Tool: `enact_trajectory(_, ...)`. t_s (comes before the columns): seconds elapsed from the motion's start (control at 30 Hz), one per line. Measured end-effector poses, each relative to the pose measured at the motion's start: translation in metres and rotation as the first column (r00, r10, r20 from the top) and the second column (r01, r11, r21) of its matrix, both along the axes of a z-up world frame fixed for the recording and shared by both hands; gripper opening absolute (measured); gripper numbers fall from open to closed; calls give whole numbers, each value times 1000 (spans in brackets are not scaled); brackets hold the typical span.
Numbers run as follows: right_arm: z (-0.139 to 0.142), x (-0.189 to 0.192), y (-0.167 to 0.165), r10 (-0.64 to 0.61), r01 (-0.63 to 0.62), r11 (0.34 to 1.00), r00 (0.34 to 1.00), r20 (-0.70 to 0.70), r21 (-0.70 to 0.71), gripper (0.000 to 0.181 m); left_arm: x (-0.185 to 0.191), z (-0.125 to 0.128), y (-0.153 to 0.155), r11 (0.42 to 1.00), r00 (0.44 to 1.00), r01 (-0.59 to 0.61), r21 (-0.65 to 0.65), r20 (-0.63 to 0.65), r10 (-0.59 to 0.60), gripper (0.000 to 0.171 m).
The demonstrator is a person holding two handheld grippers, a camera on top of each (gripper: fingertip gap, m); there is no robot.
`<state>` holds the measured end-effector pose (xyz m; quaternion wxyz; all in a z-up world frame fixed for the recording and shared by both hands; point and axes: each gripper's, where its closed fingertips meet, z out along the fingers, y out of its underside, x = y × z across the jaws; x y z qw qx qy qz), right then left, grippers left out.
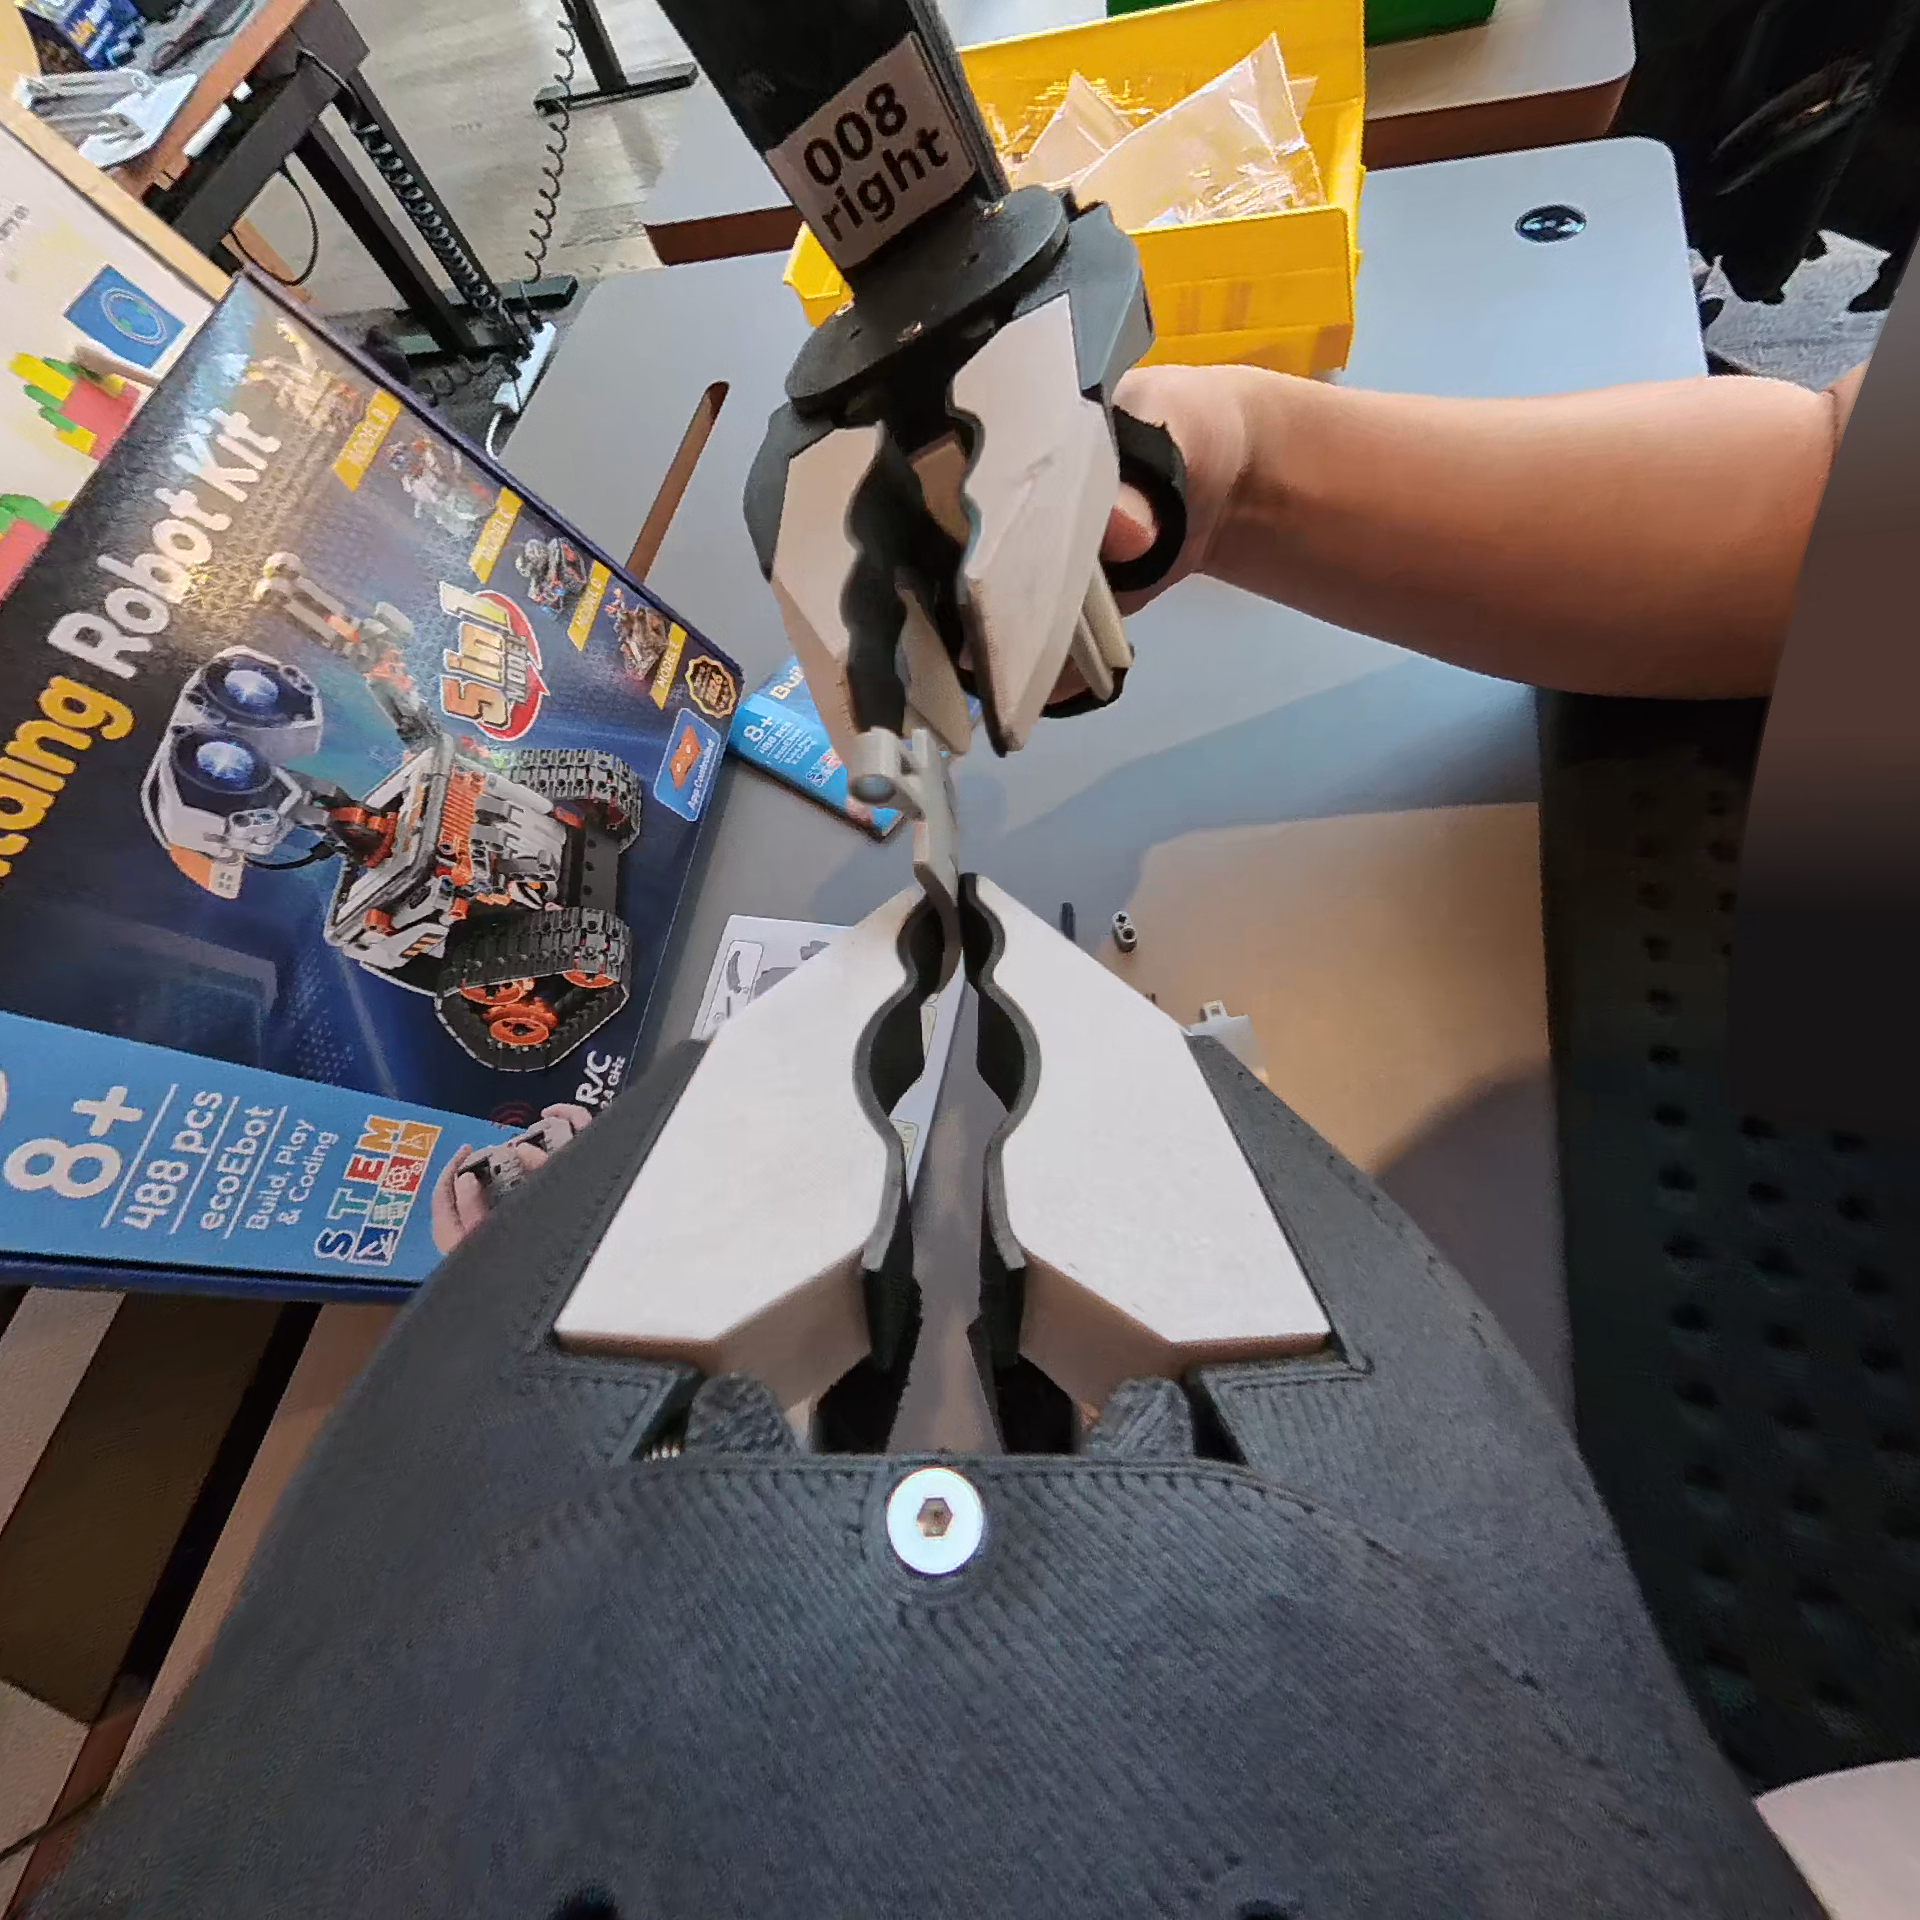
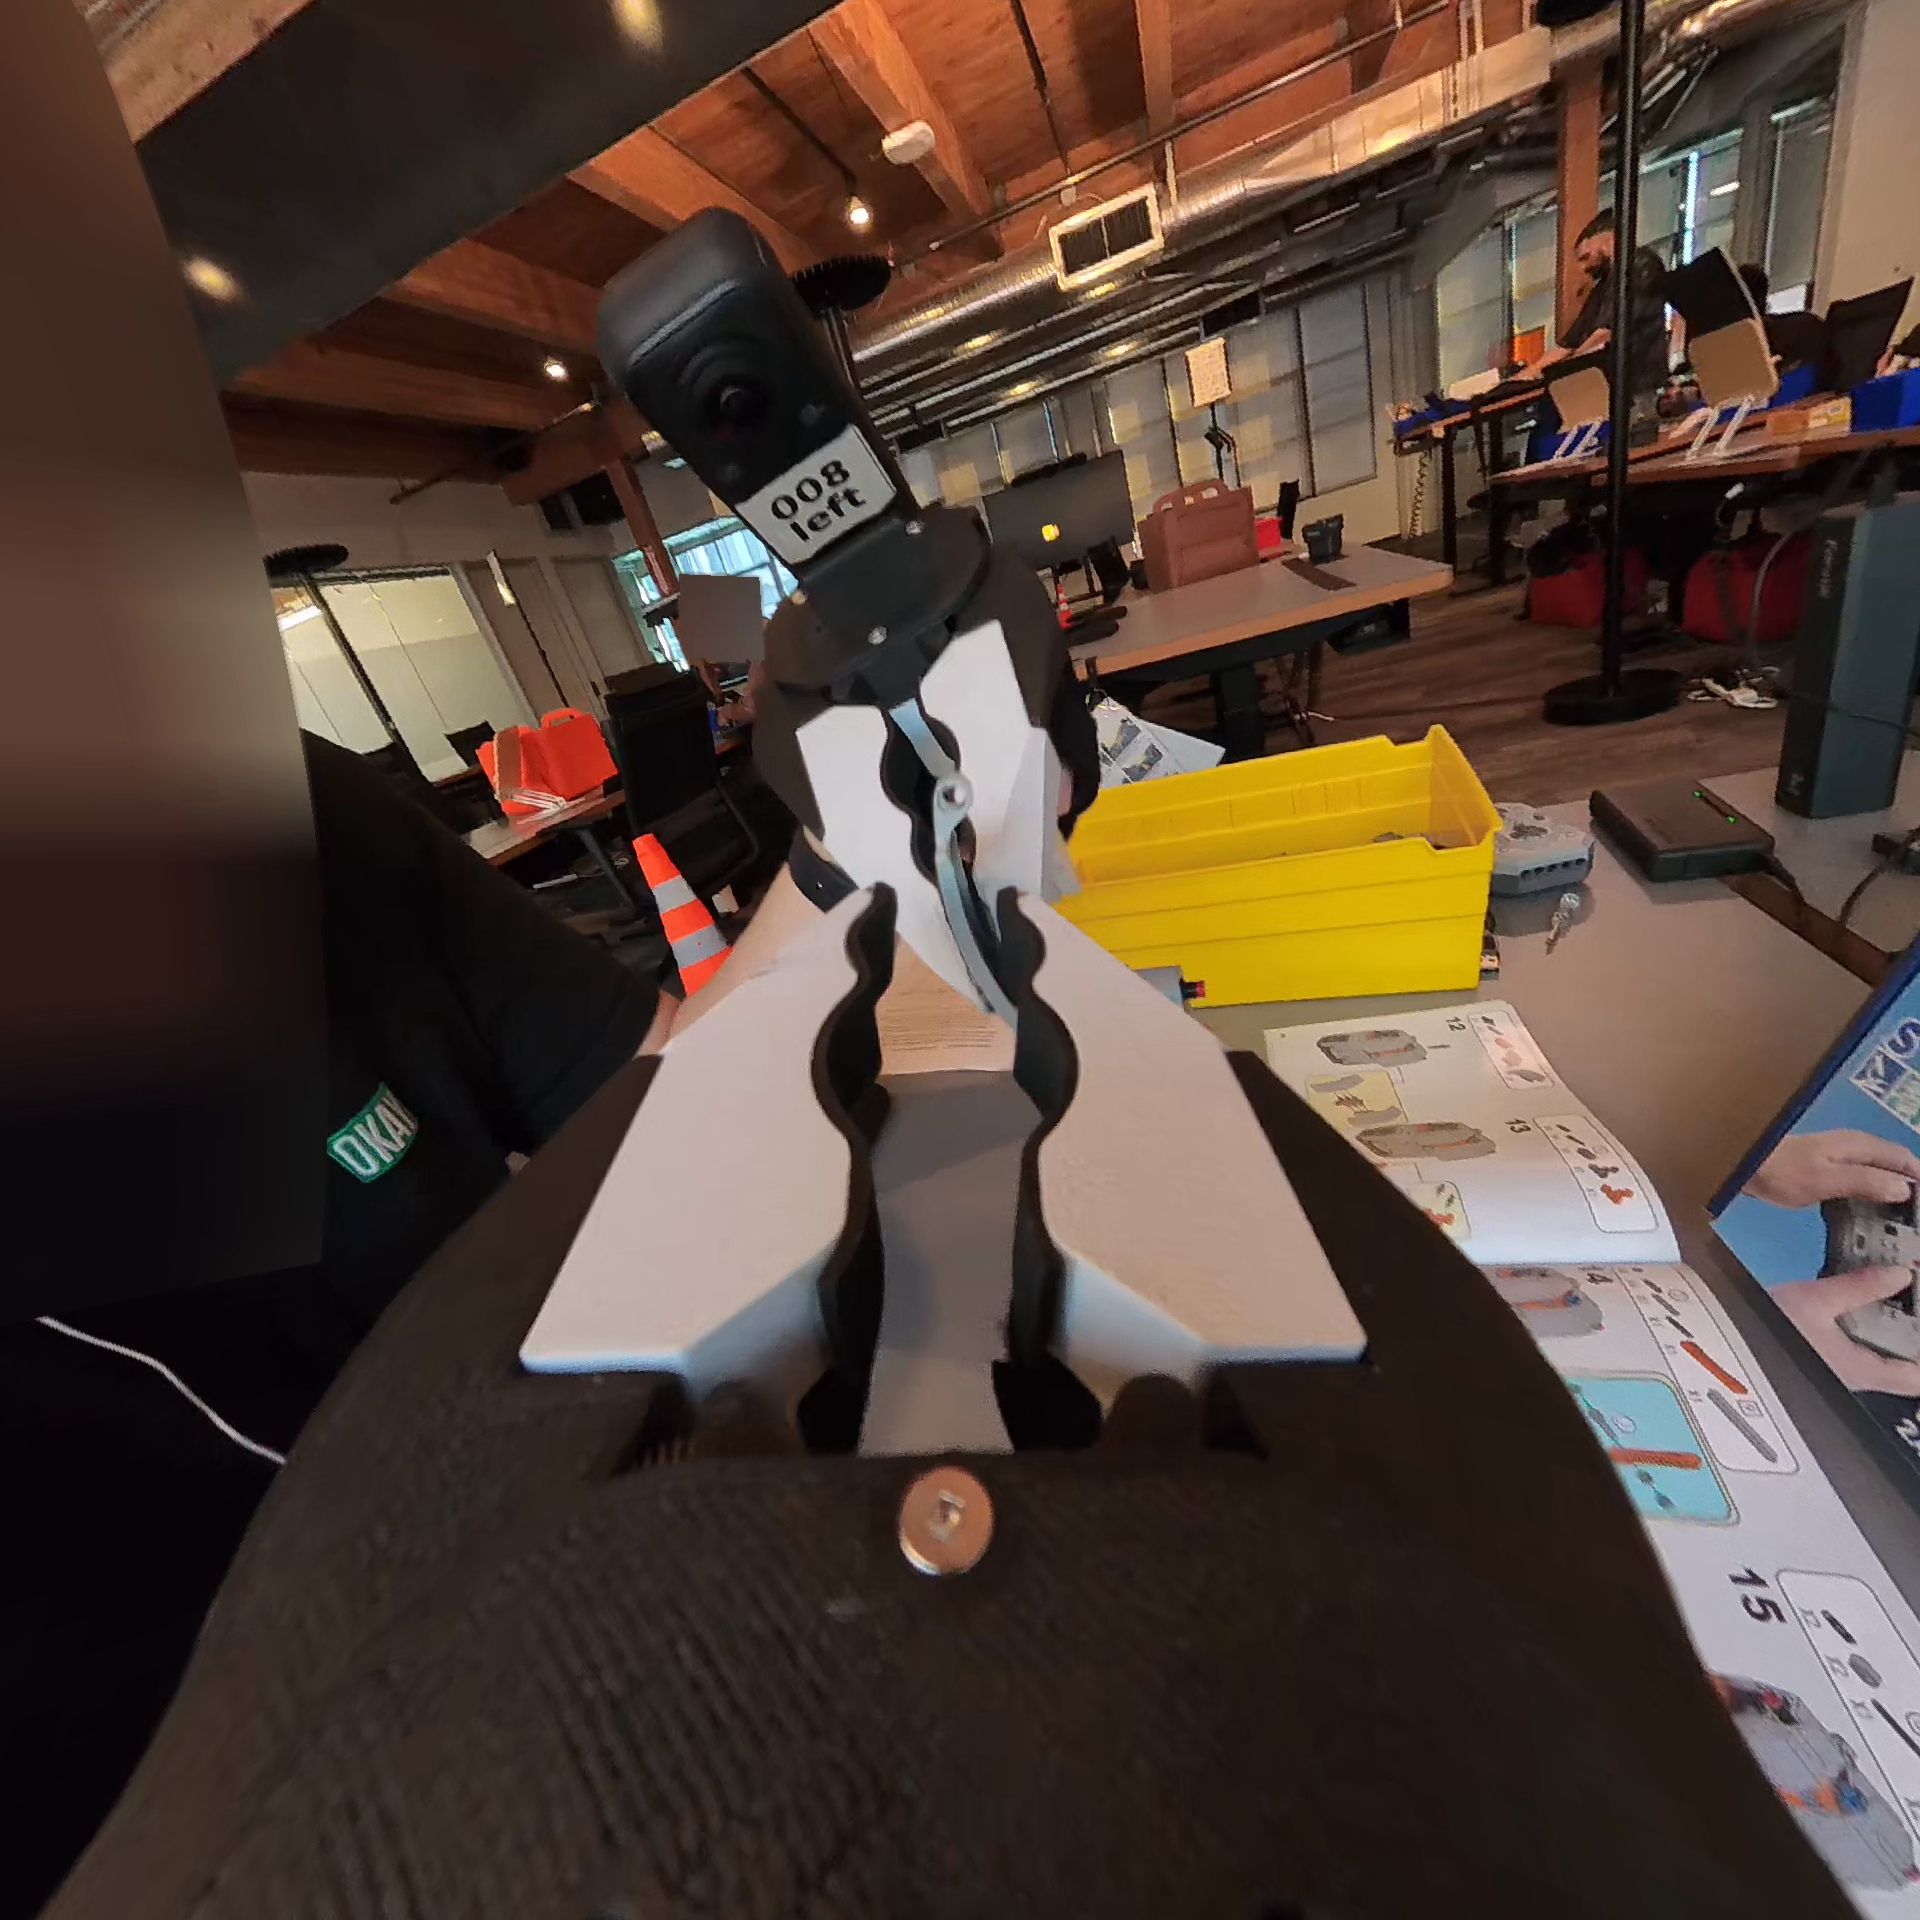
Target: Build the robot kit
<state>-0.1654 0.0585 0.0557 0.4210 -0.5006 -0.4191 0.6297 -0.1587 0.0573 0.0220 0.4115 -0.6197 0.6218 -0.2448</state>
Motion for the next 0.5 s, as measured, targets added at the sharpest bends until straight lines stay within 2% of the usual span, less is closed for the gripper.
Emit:
enact_trajectory(0.17, -4, -3, 3, -46, 45, 997, 999, 20, 68, 17, 1, 0, -3, 1000, 1000, 14, -16, 5, -13, 1)
enact_trajectory(0.23, 0, -4, -2, -44, 43, 993, 999, 2, 114, 4, 2, -2, -4, 1000, 1000, 22, -22, -3, -22, 1)
enact_trajectory(0.3, 2, -4, -5, -64, 61, 982, 998, 9, 177, 0, 2, -1, -5, 999, 999, 31, -20, 10, -31, 1)
enact_trajectory(0.37, 8, -4, -6, -137, 129, 944, 990, 7, 303, 0, 0, 5, -4, 999, 998, 35, -24, 52, -34, 2)
enact_trajectory(0.43, 16, -5, -10, -214, 198, 876, 977, -13, 439, 0, -3, 14, -4, 998, 993, 45, -40, 115, -40, 8)
enact_trajectory(0.5, 14, -7, -9, -291, 232, 821, 956, 33, 523, 1, -6, 27, -7, 996, 981, 66, -61, 188, -53, 11)
